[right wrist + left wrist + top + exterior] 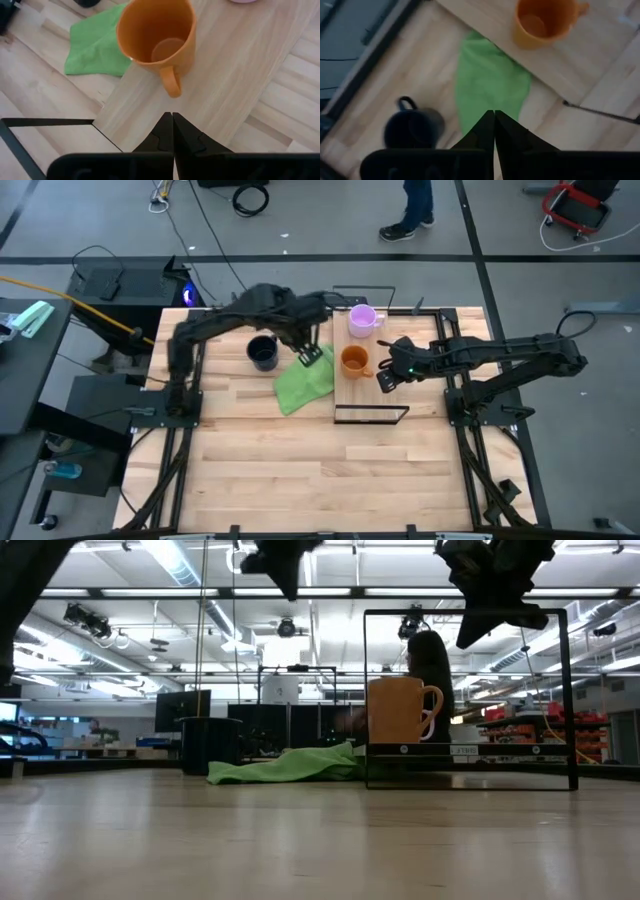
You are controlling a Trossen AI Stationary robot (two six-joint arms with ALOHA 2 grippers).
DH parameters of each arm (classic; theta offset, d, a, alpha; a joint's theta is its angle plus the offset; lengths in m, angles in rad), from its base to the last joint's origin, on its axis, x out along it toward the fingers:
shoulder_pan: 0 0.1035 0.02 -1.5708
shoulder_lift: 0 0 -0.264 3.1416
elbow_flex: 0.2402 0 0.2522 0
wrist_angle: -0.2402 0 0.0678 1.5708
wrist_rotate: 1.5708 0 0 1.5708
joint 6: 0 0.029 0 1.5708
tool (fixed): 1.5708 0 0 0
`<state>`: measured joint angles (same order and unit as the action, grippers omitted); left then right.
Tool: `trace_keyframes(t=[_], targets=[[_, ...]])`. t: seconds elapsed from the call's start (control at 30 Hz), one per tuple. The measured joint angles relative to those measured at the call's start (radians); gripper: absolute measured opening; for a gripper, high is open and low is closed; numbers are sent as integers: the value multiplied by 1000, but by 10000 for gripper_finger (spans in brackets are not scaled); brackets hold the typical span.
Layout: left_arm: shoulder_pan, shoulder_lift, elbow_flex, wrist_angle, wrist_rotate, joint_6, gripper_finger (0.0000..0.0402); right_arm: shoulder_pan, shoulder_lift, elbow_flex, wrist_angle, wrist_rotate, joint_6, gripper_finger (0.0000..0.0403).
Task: Stack small to large cups/mugs on shelf
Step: Put the orange mug on the shelf
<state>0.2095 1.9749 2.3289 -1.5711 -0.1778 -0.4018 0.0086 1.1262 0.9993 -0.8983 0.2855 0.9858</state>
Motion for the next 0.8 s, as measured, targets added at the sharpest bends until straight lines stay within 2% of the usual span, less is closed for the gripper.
trace_keyframes(t=[0.1, 0.17, 0.33, 0.43, 0.53, 0.7, 0.8], targets=[[3, -65, -32, 1, -43, -25, 20, 0, 1, 0, 0, 0, -13, 1], [7, -127, -99, 2, -50, -45, 18, 0, 1, 0, -1, 0, -13, 1], [26, -314, -405, 18, -67, -141, 11, 0, 0, 0, 1, -3, -21, 1], [33, -418, -585, 176, -45, -179, 11, -1, 5, 0, 20, -27, -45, 1], [32, -482, -725, 411, 21, -185, 15, -14, 27, 0, 55, -99, -80, 1], [37, -498, -883, 641, 50, -163, 17, -51, 67, 0, 61, -135, -105, 1], [56, -484, -976, 815, 128, -163, 13, -69, 91, 0, 62, -166, -118, 0]])
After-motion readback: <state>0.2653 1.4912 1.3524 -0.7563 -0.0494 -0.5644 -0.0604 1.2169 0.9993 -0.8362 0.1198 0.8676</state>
